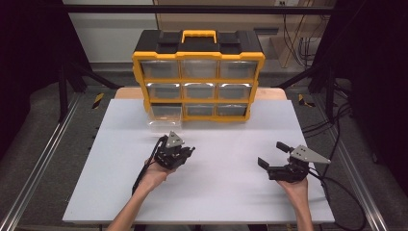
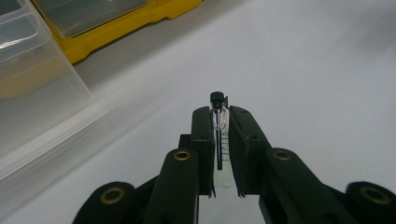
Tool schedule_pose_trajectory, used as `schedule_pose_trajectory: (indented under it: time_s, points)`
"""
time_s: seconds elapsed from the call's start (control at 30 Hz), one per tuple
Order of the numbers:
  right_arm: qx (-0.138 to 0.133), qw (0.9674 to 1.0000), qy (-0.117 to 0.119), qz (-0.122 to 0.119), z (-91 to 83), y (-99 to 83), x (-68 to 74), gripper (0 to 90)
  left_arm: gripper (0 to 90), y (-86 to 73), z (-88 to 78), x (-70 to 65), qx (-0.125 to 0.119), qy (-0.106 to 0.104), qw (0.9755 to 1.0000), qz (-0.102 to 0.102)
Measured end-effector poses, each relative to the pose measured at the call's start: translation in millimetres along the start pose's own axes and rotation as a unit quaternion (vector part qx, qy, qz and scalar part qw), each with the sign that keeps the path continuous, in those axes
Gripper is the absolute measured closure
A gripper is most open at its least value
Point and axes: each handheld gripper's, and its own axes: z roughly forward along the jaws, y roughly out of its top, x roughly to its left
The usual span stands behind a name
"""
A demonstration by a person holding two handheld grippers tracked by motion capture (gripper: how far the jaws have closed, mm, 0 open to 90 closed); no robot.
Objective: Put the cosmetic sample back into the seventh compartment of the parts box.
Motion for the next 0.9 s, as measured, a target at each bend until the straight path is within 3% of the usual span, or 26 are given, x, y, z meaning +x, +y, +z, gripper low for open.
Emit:
schedule_pose_trajectory:
  time_s: [0.9]
  points:
    - [0.000,1.0000,0.000,-0.003,0.9,-0.3,-0.2,0.4,79.6,5.5,-33.2,19.6,-0.030,0.015,0.9993,-0.018]
